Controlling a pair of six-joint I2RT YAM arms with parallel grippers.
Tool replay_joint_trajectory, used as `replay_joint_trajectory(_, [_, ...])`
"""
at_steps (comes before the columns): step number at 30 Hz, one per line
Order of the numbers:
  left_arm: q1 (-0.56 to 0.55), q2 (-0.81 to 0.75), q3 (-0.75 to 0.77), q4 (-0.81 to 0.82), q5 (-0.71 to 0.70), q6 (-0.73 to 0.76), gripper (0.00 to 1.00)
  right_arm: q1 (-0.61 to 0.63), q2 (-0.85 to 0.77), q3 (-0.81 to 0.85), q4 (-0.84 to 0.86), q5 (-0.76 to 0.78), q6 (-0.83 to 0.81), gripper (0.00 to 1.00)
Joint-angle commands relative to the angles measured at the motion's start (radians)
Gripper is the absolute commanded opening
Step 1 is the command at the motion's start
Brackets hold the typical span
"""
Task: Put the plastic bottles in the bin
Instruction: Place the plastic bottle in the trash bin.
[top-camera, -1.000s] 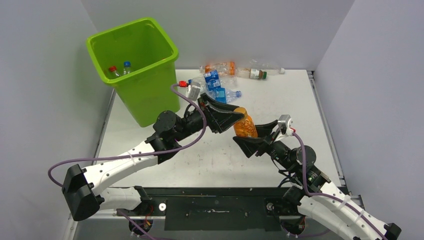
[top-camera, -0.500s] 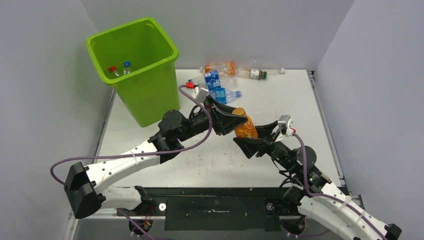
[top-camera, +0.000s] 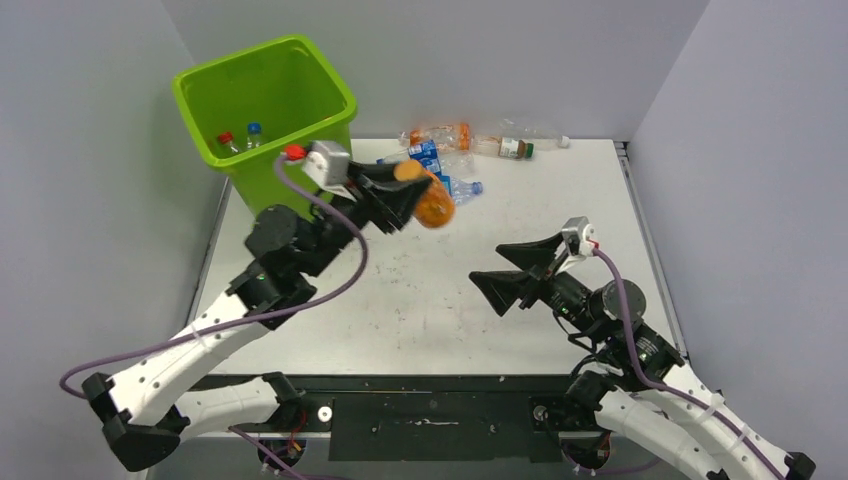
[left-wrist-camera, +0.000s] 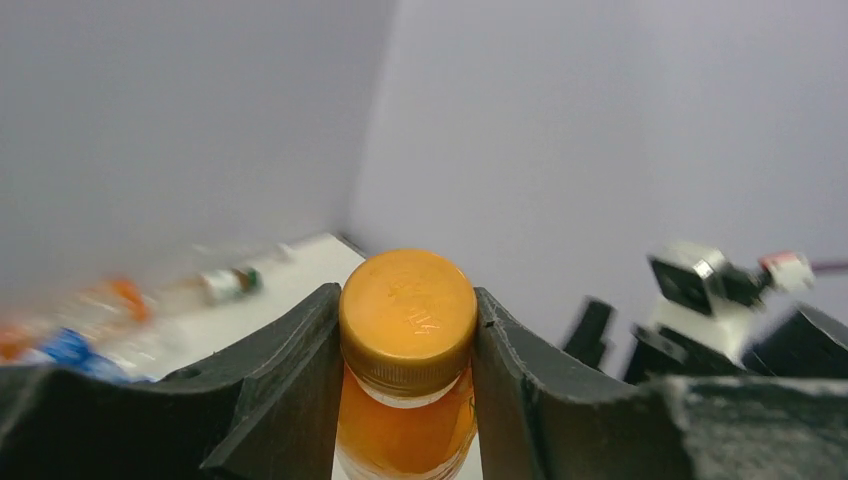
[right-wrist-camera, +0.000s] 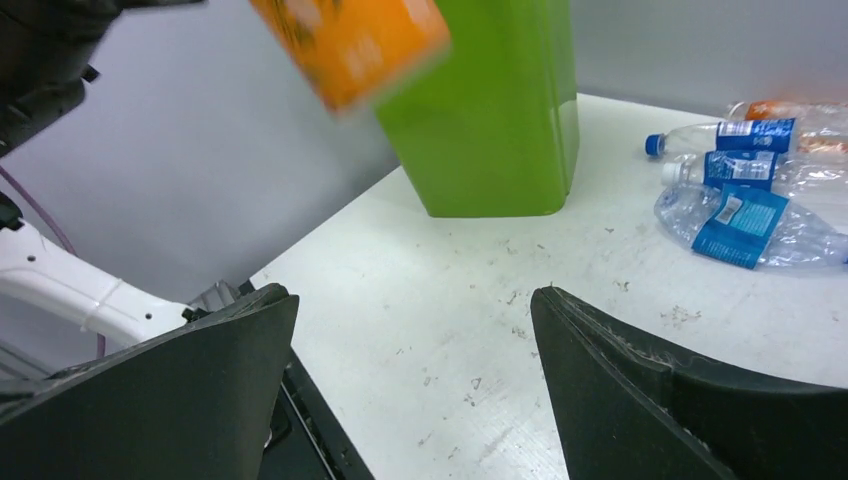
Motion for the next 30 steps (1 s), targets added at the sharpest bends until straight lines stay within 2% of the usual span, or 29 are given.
replay_joint_trajectory(1, [0.073,-0.098,0.208,-0.120,-0.373,0.365,0.00,0.002,-0.062,0.069,-0.100,0.098,0.001,0.90])
replay_joint_trajectory(2, [0.106,-0.092,0.233,-0.121,-0.442,0.434,0.00,0.001,-0.076,0.061,-0.109,0.131,0.009,0.90])
replay_joint_trajectory(4, [0.202,-0.059,0.302,-0.142,-0.489,0.502,0.00,0.001,-0.102,0.038,-0.126,0.225,0.043,0.90])
replay_joint_trajectory(8, [0.467,0.051,0.468,-0.255,-0.410,0.373,0.00,0.001,-0.140,-0.021,-0.134,0.349,0.096,0.89])
replay_joint_trajectory(11, [0.623,0.157,0.554,-0.269,-0.342,0.246,0.00,0.001,-0.158,-0.046,-0.139,0.412,0.111,0.90])
replay_joint_trajectory(16, [0.713,0.331,0.672,-0.239,-0.313,0.176,0.00,0.001,-0.184,-0.070,-0.167,0.509,0.117,0.90])
replay_joint_trajectory(22, [0.750,0.544,0.825,-0.221,-0.323,0.165,0.00,0.001,-0.177,-0.086,-0.159,0.499,0.096,0.90])
replay_joint_trajectory(24, [0.751,0.591,0.847,-0.161,-0.333,0.176,0.08,0.001,-0.165,-0.084,-0.162,0.493,0.077,0.90])
replay_joint_trajectory(25, [0.751,0.609,0.862,-0.143,-0.337,0.179,0.17,0.001,-0.159,-0.085,-0.163,0.495,0.072,0.90])
replay_joint_trajectory(27, [0.743,0.637,0.898,-0.125,-0.346,0.183,0.52,0.001,-0.154,-0.088,-0.162,0.500,0.070,0.89])
replay_joint_trajectory(30, [0.692,0.606,0.889,-0.061,-0.411,0.218,0.83,0.001,-0.151,-0.095,-0.163,0.504,0.070,0.90])
